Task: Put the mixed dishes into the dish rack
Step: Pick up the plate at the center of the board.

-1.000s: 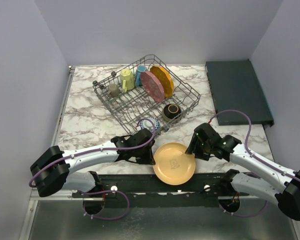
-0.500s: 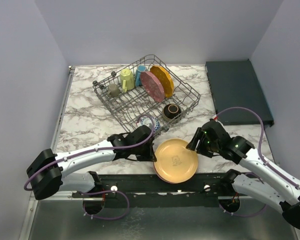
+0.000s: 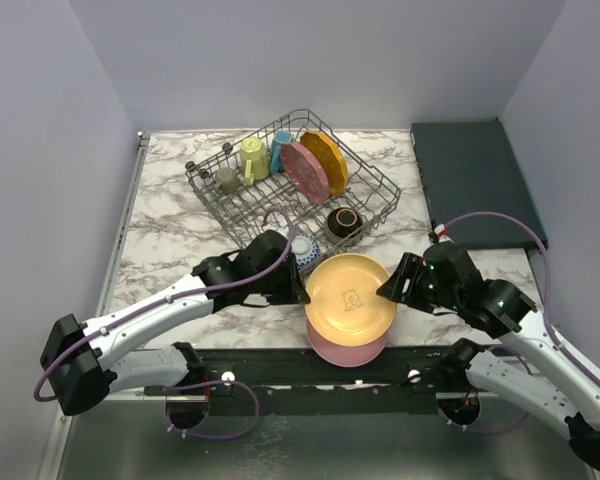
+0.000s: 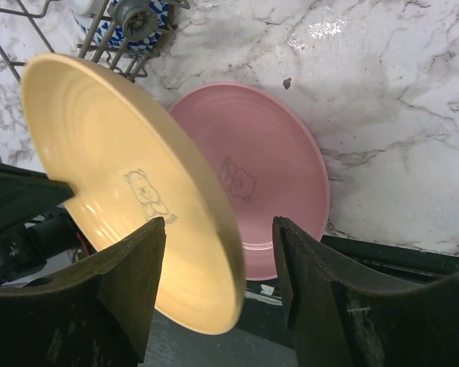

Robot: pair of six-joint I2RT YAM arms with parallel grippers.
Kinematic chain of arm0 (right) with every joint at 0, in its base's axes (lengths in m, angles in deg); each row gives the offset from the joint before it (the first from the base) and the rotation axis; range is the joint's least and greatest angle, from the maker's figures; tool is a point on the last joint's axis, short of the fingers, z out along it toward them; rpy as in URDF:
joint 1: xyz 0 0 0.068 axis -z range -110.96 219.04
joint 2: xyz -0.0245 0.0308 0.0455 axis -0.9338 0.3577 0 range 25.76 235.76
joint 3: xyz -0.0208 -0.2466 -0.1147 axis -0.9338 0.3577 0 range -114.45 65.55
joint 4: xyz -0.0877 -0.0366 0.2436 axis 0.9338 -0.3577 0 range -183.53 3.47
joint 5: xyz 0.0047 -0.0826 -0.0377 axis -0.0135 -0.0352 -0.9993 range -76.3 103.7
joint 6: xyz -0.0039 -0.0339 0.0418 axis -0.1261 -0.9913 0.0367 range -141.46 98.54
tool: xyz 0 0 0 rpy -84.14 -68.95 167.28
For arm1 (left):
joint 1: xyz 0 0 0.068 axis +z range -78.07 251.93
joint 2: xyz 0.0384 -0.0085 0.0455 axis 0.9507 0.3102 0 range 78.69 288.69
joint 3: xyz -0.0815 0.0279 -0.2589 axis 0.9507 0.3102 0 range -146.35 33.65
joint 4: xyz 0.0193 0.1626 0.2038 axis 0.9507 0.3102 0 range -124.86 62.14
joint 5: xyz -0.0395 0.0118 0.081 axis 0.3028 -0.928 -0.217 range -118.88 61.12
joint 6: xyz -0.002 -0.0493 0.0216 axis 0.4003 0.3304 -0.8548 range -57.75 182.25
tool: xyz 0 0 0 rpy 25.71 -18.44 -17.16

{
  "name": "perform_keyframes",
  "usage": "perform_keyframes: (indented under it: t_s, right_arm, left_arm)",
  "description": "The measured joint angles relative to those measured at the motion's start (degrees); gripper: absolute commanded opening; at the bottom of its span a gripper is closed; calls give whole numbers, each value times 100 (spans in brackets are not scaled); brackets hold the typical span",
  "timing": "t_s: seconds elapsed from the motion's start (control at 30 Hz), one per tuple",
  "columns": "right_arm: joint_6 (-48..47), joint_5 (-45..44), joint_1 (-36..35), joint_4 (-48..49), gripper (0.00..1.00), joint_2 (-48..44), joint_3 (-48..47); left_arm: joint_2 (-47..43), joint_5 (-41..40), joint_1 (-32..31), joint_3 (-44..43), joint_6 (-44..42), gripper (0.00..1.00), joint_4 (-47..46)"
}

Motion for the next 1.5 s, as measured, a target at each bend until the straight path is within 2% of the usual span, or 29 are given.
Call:
perform_keyframes:
  t_s: [0.3,0.5,0.7,1.0,1.13,1.2,1.27,1.4,1.5]
  right_arm:
    - [-289,527,0,13,63,-223,-26]
    - [-354,1003,0,398,59,-393,-26]
    - [-356,1106,0,610,52,-407,-26]
    - [-400,1244,0,861,29,-404,-26]
    - [-455,1276,0,890,8,-413,-22]
    - [-529,1182,4,796,1,-413,22]
    - [-542,1150,7,732,0,-389,103]
    - [-518,1150,4,745,0,-402,116]
    - [-498,1154,0,745,1,-374,94]
  left_arm:
    - [-354,354,483,-247,-321,0,264]
    - [-420,538,542,-251,-413,0,317]
    - [-529,673,542,-251,-415,0,350]
    - [-597,815,544,-251,-417,0,348]
    - [-608,813,544,-251,-422,0,352]
    - [-649,815,564,-251,-413,0,350]
    - [-693,813,573,-251,-413,5,361]
    - [-695,811,570,-251,-422,30,389]
    - [-695,796,573,-251,-439,44,382]
